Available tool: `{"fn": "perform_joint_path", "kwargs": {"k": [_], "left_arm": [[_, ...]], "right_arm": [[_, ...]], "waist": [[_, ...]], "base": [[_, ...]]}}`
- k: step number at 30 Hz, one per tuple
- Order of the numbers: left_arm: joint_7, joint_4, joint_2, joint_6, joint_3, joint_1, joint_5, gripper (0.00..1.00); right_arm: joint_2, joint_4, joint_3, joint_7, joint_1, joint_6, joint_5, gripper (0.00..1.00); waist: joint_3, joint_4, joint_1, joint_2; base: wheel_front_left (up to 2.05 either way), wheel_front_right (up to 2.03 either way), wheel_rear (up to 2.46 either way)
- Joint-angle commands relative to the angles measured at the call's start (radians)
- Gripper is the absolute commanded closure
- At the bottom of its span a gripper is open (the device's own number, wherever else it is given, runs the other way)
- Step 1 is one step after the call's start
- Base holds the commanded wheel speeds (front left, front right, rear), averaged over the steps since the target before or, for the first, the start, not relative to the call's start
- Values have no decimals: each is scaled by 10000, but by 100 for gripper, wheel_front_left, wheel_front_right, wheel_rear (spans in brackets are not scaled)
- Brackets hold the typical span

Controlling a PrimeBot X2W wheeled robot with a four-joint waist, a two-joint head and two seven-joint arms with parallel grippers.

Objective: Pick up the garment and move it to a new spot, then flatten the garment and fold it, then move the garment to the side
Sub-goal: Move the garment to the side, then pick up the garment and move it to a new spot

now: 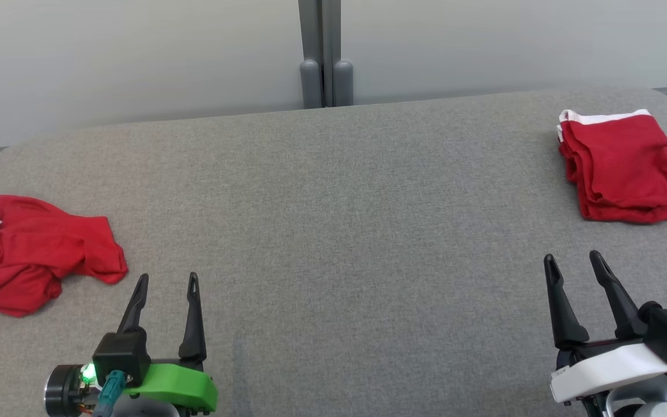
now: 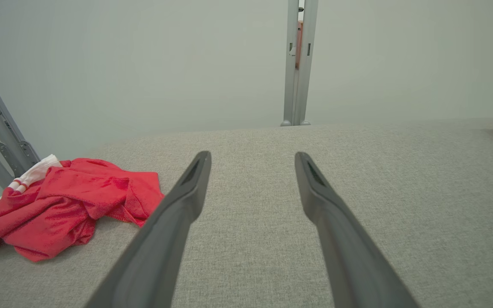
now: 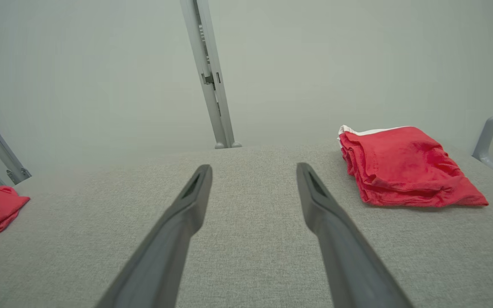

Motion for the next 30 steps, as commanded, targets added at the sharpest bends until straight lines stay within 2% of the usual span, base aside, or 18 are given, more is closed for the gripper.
{"fn": "perform_joint_path", "kwargs": {"k": [1, 18, 22, 30], "left_arm": [[-1, 58, 88, -47, 3, 188, -71, 0], [-58, 130, 69, 15, -66, -268, -150, 0], [-86, 78, -31, -23, -101, -571, -76, 0], [-147, 40, -299, 59, 200, -1077, -67, 0]], "right_arm": [[17, -103, -33, 58, 157, -15, -72, 0], [128, -390, -131, 133, 146, -15, -119, 0], [-5, -588, -191, 199, 101, -15, -156, 0], [-424, -1119, 10, 541, -288, -15, -54, 0]], "waist": [[-46, 7, 1, 0], [140, 253, 1, 0], [359, 870, 1, 0], [843, 2606, 1, 0]], "base": [[0, 0, 0], [0, 0, 0], [0, 0, 0], [0, 0, 0]]}}
